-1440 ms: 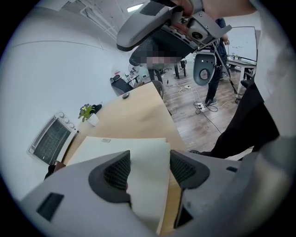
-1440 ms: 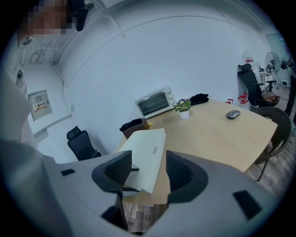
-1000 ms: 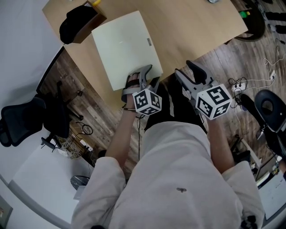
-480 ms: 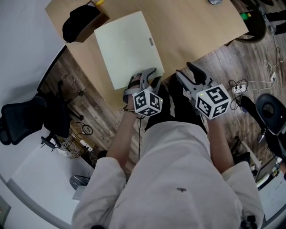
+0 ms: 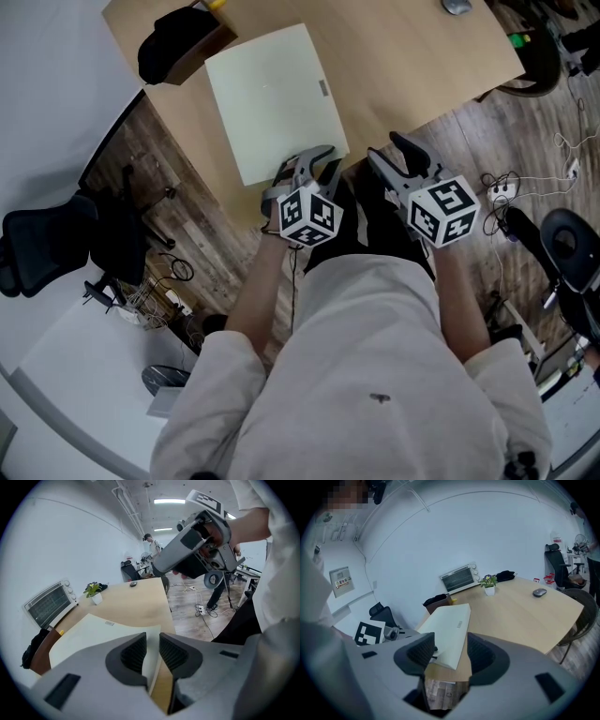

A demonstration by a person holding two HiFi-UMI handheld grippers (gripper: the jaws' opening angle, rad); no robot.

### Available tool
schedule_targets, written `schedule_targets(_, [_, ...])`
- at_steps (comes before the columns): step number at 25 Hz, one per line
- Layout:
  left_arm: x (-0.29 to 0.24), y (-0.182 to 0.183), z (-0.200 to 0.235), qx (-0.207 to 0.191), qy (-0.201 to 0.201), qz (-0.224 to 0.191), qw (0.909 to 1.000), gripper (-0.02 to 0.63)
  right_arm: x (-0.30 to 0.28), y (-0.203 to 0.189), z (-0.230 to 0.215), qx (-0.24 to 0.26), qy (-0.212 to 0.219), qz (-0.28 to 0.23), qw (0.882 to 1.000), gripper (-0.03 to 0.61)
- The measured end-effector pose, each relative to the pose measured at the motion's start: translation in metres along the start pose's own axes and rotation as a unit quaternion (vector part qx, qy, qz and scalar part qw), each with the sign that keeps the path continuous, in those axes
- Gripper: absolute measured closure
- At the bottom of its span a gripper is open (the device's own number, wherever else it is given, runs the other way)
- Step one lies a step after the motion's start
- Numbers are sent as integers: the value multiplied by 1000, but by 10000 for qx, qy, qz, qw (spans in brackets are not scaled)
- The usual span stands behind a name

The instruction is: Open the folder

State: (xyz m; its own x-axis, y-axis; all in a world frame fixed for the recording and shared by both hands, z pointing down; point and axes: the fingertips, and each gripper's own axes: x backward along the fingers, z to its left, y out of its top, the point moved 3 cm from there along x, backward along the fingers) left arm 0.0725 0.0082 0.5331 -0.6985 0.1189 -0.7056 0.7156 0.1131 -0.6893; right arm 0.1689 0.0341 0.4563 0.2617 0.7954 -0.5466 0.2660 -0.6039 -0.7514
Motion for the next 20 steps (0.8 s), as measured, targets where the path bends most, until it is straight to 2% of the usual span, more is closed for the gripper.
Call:
schedule_targets(5, [7, 5, 5, 396, -12, -208, 9990, 548, -9, -4, 2, 46, 57, 116, 9999, 371])
schedule_targets(20, [16, 6, 13, 1140, -152, -584, 9916, 571, -60, -44, 4, 329, 221, 877, 9954, 399])
